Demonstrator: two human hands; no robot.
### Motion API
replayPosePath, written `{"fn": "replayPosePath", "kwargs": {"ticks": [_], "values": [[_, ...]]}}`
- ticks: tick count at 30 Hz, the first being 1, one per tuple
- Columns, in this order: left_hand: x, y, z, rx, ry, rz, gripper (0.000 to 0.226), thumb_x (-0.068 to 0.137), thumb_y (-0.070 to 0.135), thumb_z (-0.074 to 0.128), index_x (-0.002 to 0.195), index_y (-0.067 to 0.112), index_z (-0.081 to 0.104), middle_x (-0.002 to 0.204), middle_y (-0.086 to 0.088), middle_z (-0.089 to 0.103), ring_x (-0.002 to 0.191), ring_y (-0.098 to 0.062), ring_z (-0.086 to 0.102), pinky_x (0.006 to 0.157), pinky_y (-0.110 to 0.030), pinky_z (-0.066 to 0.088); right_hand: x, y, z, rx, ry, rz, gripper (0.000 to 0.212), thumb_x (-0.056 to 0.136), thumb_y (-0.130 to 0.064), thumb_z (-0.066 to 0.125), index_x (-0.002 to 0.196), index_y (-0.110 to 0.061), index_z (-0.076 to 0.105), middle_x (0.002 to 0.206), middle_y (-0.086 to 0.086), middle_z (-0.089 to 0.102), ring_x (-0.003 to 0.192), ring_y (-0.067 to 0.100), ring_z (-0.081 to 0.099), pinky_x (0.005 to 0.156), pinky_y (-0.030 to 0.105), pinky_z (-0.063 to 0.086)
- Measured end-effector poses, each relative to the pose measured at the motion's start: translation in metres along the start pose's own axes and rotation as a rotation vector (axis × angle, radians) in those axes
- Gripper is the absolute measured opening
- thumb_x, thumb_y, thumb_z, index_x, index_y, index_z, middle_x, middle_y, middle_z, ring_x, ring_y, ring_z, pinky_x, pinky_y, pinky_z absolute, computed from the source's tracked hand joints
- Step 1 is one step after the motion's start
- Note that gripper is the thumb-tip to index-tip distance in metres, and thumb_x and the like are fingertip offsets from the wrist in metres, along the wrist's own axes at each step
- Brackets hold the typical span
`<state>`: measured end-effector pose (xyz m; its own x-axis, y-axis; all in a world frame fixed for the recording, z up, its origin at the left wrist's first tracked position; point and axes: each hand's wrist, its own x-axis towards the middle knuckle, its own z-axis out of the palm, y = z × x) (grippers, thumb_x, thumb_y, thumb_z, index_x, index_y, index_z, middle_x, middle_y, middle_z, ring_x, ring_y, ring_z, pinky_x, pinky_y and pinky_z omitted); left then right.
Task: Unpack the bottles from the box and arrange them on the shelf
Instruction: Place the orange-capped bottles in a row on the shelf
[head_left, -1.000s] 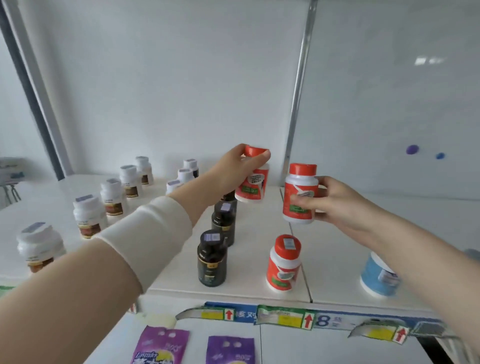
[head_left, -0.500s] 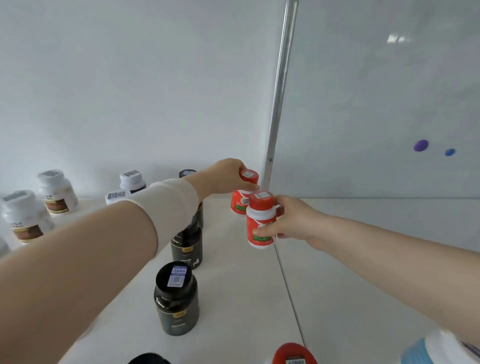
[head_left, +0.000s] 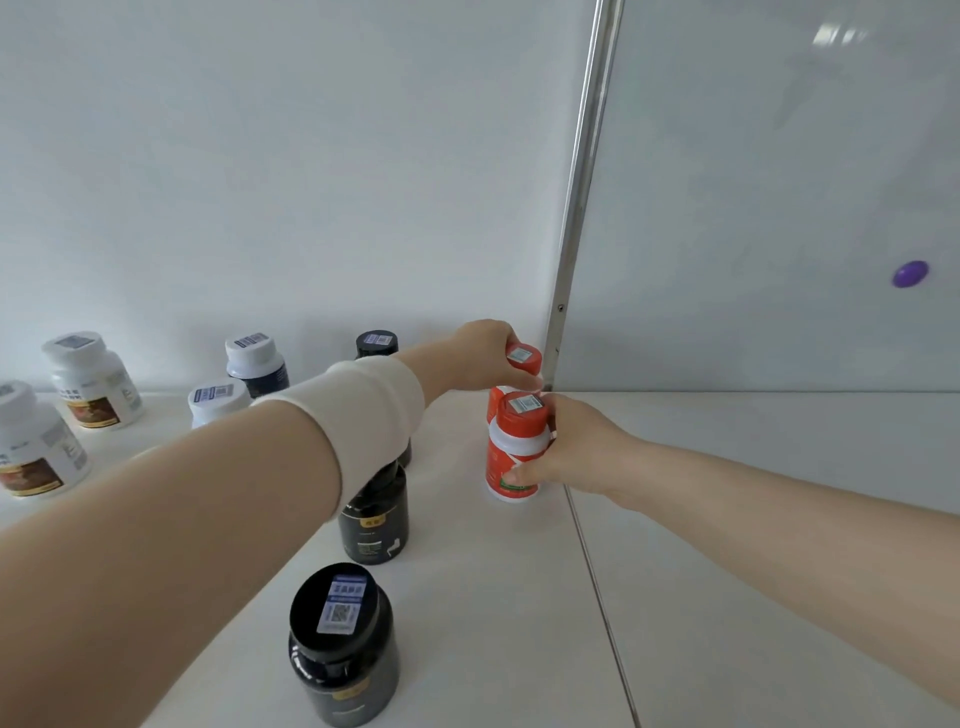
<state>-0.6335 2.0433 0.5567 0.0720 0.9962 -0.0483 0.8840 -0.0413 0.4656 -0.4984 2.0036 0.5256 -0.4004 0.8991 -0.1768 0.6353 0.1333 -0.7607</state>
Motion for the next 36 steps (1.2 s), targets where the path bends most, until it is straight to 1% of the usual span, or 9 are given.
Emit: {"fn": "replayPosePath", "kwargs": {"ticks": [8,11,13,15,18,21,26,32,36], "values": [[-0.004,0.000,0.002,-0.058,0.002,-0.020,0.058,0.086,0.037,0.064,0.133,0.011,0.042,0.134,-0.008,0.051,0.116,-0.024,0.052,0.087,-0.029,0.043,-0.004,-0.001,0.002,0.018,-0.008,0.014,0.071,0.069,-0.005,0.078,0.132,-0.014,0.047,0.130,0.005,0.057,0.120,0.025,0.054,0.105,0.040,0.042],[-0.013,0.001,-0.007,-0.049,0.014,-0.020,0.059,0.087,0.037,0.062,0.135,0.011,0.041,0.137,-0.006,0.050,0.121,-0.023,0.049,0.091,-0.028,0.039,-0.011,-0.005,-0.003,0.013,-0.018,0.008,0.062,0.072,-0.005,0.077,0.128,-0.012,0.051,0.121,0.004,0.060,0.117,0.022,0.055,0.102,0.034,0.044],[-0.026,0.005,-0.018,-0.019,0.037,-0.005,0.053,0.089,0.034,0.061,0.134,0.011,0.043,0.135,-0.005,0.053,0.120,-0.022,0.050,0.093,-0.027,0.038,-0.022,-0.014,-0.011,-0.021,-0.043,-0.022,0.049,0.076,-0.006,0.073,0.122,-0.012,0.056,0.109,0.002,0.059,0.111,0.020,0.056,0.092,0.027,0.043],[-0.046,0.011,-0.029,0.028,0.080,0.011,0.049,0.090,0.032,0.059,0.132,0.011,0.045,0.133,-0.005,0.054,0.120,-0.021,0.051,0.095,-0.027,0.038,-0.033,-0.023,-0.019,-0.084,-0.064,-0.051,0.043,0.081,-0.010,0.069,0.122,-0.012,0.057,0.111,0.002,0.059,0.110,0.019,0.054,0.088,0.025,0.041],[-0.087,0.019,-0.045,0.287,0.179,0.042,0.047,0.092,0.034,0.056,0.133,0.015,0.044,0.133,-0.003,0.053,0.119,-0.022,0.051,0.095,-0.031,0.040,-0.049,-0.038,-0.022,-0.237,-0.042,-0.106,0.046,0.083,-0.023,0.067,0.125,-0.009,0.054,0.125,0.006,0.059,0.119,0.023,0.054,0.101,0.034,0.043],[-0.138,0.025,-0.055,0.657,0.277,0.020,0.044,0.094,0.033,0.051,0.133,0.015,0.042,0.127,-0.005,0.053,0.115,-0.025,0.052,0.087,-0.033,0.040,-0.073,-0.056,-0.016,-0.423,0.110,-0.174,0.051,0.082,-0.032,0.061,0.123,-0.006,0.048,0.127,0.013,0.052,0.114,0.031,0.054,0.096,0.040,0.047],[-0.240,0.025,-0.060,1.003,0.397,-0.143,0.037,0.095,0.026,0.047,0.129,0.010,0.044,0.123,-0.008,0.054,0.113,-0.027,0.052,0.089,-0.032,0.039,-0.135,-0.089,0.012,-0.674,0.250,-0.364,0.052,0.093,-0.029,0.049,0.138,-0.008,0.033,0.137,0.014,0.037,0.128,0.032,0.038,0.100,0.040,0.036],[-0.380,-0.005,-0.053,1.072,0.351,-0.396,0.039,0.095,0.028,0.047,0.129,0.010,0.042,0.125,-0.010,0.054,0.115,-0.028,0.052,0.091,-0.033,0.040,-0.205,-0.135,0.101,-0.832,0.132,-0.639,0.041,0.091,-0.025,0.048,0.127,-0.008,0.043,0.130,0.016,0.045,0.119,0.034,0.045,0.087,0.038,0.038],[-0.479,-0.045,-0.048,1.025,0.277,-0.590,0.042,0.095,0.029,0.048,0.131,0.009,0.041,0.127,-0.010,0.053,0.118,-0.029,0.051,0.093,-0.035,0.041,-0.253,-0.167,0.181,-0.899,0.027,-0.845,0.043,0.094,-0.023,0.044,0.132,-0.006,0.038,0.135,0.016,0.040,0.124,0.034,0.041,0.095,0.040,0.037]]}}
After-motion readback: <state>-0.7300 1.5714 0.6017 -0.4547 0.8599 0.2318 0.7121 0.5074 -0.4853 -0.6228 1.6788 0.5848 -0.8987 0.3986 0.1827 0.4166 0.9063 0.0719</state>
